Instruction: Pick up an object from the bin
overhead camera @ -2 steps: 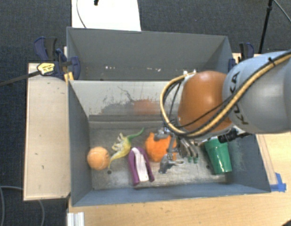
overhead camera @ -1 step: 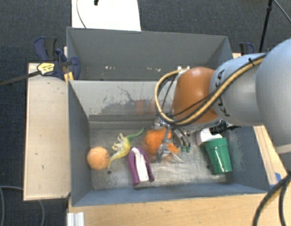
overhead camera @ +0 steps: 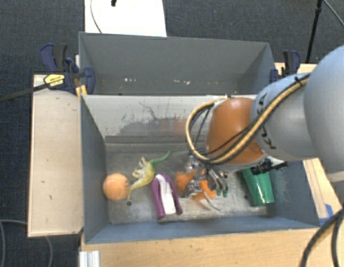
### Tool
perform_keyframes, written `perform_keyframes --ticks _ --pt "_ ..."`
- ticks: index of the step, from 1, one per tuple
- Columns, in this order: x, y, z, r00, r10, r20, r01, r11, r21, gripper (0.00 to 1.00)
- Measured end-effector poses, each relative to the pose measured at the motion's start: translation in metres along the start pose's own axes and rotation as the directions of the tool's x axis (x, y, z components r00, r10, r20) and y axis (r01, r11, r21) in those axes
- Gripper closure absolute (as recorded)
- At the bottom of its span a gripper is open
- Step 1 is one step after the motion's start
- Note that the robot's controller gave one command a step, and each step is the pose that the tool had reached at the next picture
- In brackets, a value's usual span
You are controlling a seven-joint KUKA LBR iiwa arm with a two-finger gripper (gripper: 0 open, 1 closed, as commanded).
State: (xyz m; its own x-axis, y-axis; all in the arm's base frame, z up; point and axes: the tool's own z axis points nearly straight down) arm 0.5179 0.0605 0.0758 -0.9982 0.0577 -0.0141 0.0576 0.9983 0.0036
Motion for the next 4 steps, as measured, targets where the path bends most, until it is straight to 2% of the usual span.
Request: perform_keyframes --ticks 1,2,3,4 --pt "0.0 0.0 0.0 1.0 0.001 0.0 -0.001 1.0 0.0 1.0" --pt "0.023 -0.004 -0.046 0.999 0.03 -0.019 -0.03 1.0 0.004 1.0" --pt "0.008 -0.011 -0.115 1.0 0.007 -0.016 -0.007 1.0 0.004 1.0" --pt "0.011 -0.003 -0.158 0.998 0.055 -0.01 -0.055 0.998 0.003 1.0"
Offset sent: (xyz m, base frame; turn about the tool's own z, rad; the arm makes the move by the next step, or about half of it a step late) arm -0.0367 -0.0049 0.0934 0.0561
